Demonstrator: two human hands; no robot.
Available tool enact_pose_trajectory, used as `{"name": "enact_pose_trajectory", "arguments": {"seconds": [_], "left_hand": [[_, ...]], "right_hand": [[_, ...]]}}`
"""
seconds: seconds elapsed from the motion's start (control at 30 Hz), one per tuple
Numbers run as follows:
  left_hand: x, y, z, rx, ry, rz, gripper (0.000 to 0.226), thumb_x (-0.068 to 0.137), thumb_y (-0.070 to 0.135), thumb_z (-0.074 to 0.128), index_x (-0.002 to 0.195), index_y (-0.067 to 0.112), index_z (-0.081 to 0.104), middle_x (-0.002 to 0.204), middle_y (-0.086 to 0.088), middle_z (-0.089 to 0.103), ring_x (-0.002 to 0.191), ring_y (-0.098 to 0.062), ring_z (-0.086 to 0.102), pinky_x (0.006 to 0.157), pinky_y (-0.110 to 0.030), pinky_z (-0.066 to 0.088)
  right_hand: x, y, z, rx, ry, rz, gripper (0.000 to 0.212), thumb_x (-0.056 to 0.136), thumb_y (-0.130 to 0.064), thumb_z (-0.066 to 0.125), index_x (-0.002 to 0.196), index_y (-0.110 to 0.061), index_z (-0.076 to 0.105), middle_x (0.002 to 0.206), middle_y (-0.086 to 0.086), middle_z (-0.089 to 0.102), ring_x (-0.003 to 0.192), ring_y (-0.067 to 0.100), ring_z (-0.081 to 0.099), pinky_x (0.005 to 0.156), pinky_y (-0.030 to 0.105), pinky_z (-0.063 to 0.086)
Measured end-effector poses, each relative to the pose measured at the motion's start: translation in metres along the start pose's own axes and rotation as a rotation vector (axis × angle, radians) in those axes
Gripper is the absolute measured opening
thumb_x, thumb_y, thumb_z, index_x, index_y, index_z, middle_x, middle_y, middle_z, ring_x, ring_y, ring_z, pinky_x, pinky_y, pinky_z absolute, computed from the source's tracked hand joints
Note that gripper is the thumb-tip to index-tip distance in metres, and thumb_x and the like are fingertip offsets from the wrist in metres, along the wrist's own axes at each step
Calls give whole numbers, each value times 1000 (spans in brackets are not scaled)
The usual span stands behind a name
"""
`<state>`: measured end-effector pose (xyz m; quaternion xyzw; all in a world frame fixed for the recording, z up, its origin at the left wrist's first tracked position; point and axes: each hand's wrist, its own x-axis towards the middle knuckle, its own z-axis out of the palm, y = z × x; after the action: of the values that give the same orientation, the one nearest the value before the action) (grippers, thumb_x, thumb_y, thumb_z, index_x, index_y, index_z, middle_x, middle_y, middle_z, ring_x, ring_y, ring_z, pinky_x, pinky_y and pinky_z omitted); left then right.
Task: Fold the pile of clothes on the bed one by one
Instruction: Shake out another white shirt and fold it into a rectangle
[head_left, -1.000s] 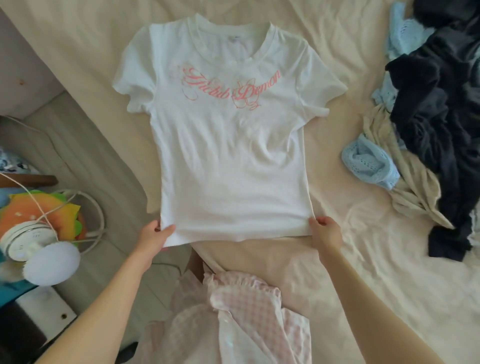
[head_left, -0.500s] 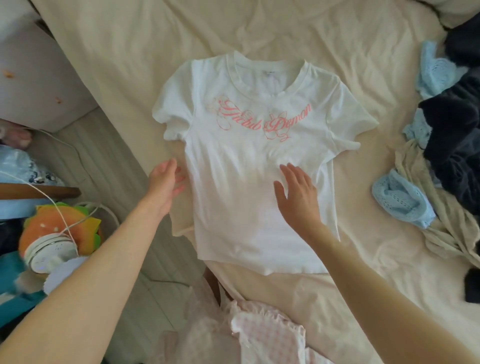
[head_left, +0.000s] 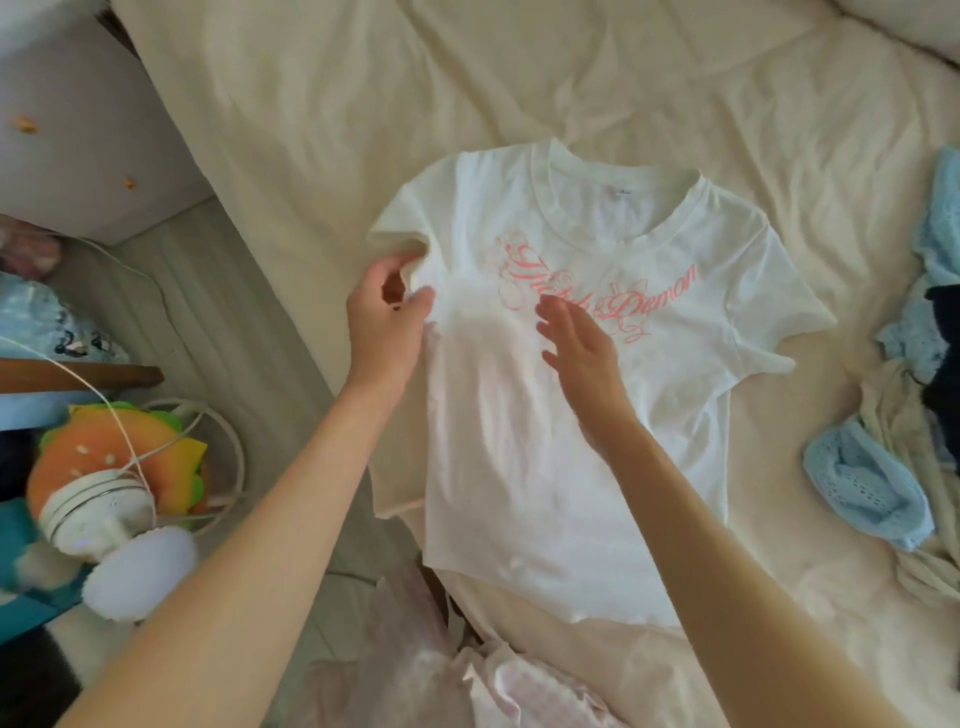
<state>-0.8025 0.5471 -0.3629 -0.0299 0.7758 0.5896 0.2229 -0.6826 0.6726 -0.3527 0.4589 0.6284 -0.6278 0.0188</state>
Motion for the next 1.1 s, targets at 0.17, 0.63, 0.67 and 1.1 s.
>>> {"name": "enact_pose_trajectory", "arguments": {"seconds": [0.17,0.63,0.67,1.1], "left_hand": [[-37,-16,18,805,-490,672,31,79,-1,63,107,9,68,102,-12,59,99,-32,54,85,-40,39],[-22,-26,31,637,-173,32,28,87,26,59,110,11,52,113,-4,46,105,-21,48,86,-30,41],[-20,-27,32,639,-163,11,23,88,23,58,106,11,53,111,-3,46,104,-20,48,83,-28,40],[1,-36,-6,140,-320,-271,24,83,33,68,100,26,53,93,13,62,82,-2,60,70,-13,45]], "right_hand": [[-5,-8,-36,192,192,153,23,101,-37,39,104,-25,58,106,-7,64,105,14,60,92,33,47],[121,-74,18,-440,77,-56,22,87,-26,62,92,-5,64,80,1,57,77,16,54,69,29,44],[125,-77,21,-379,67,-31,15,86,-23,64,84,-8,61,75,0,54,72,15,51,62,25,41],[115,-75,42,-533,287,-313,29,93,-21,54,120,-10,59,115,5,60,106,19,55,89,25,40]]}}
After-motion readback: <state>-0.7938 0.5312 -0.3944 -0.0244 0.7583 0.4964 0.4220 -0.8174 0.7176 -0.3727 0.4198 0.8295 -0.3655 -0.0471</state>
